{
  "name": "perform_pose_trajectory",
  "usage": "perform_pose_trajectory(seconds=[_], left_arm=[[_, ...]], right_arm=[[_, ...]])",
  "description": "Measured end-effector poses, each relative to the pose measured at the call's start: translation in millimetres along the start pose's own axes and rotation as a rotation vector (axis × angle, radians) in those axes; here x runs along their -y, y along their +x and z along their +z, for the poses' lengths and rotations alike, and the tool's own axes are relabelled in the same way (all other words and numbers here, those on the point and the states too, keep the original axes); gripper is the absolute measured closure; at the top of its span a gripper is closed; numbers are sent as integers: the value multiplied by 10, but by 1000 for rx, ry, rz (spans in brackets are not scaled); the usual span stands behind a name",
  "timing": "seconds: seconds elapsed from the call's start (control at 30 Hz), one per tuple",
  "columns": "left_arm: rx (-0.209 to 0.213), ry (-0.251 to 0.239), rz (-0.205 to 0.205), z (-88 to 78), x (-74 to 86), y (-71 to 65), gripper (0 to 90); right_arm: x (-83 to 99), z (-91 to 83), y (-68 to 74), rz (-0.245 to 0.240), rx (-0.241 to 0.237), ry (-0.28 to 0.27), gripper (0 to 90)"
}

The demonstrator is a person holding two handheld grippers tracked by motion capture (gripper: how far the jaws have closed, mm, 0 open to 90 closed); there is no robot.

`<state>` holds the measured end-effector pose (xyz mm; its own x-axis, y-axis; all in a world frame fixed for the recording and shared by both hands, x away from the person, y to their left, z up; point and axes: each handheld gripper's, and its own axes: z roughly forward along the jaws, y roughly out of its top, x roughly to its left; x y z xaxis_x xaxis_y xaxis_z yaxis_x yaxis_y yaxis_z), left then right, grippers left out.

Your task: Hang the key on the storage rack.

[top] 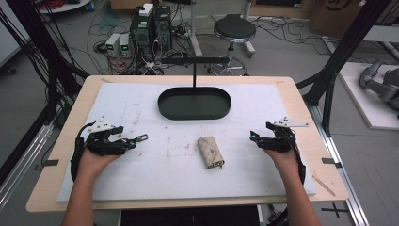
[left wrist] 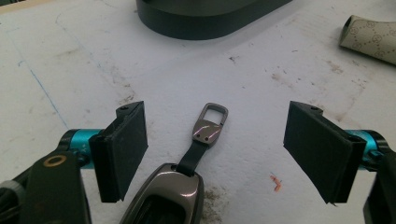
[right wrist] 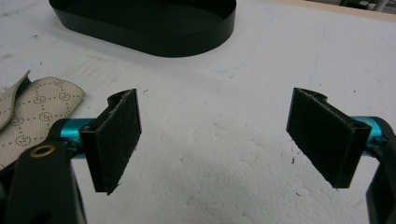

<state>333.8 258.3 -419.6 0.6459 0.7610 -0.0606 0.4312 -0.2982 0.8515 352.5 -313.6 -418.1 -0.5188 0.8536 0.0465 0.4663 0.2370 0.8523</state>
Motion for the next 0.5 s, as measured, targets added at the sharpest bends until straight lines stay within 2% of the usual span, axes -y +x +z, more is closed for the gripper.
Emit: perform_pose_trajectory(seconds=[0.37, 0.5], left_arm=[[-15, 21, 4, 11, 15, 14, 216], [-25, 44, 13, 37, 27, 31, 222]], right_arm=[[1, 9, 31, -21, 3, 7, 183], [-6, -15, 57, -23, 5, -1, 183]])
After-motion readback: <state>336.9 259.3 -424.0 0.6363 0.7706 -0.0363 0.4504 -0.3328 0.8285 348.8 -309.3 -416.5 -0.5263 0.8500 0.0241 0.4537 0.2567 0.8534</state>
